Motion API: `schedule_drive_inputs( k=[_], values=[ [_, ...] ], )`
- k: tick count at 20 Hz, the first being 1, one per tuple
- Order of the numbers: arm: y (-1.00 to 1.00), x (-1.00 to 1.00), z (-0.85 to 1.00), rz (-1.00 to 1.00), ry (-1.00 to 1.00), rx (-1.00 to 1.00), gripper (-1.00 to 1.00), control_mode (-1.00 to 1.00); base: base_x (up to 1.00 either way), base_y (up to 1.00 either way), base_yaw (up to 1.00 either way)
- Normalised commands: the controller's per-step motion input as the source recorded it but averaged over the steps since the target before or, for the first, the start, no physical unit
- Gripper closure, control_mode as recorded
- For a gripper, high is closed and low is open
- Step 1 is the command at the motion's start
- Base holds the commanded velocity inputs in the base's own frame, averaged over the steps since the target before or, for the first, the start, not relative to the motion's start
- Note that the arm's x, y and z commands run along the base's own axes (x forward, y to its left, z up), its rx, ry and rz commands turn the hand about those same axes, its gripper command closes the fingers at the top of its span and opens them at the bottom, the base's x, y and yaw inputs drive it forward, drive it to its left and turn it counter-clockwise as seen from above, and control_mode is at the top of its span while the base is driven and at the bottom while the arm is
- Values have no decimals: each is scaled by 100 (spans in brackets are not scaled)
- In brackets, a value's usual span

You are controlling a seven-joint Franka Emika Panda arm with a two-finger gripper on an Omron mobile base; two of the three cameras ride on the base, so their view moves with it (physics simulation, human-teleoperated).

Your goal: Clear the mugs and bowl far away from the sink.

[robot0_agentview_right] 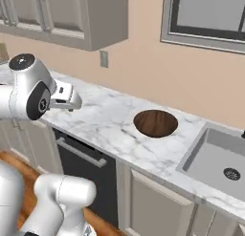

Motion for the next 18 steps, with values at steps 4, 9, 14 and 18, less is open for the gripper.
schedule_drive_inputs(
  k=[4,9,14,18],
  values=[
    [0,0,0,0,0,0,-100,100,-3,-11,-75],
    [0,0,0,0,0,0,-100,100,20,-2,-44],
    [0,0,0,0,0,0,-100,100,56,-17,-10],
    [0,0,0,0,0,0,-100,100,26,-48,-16]
  ],
)
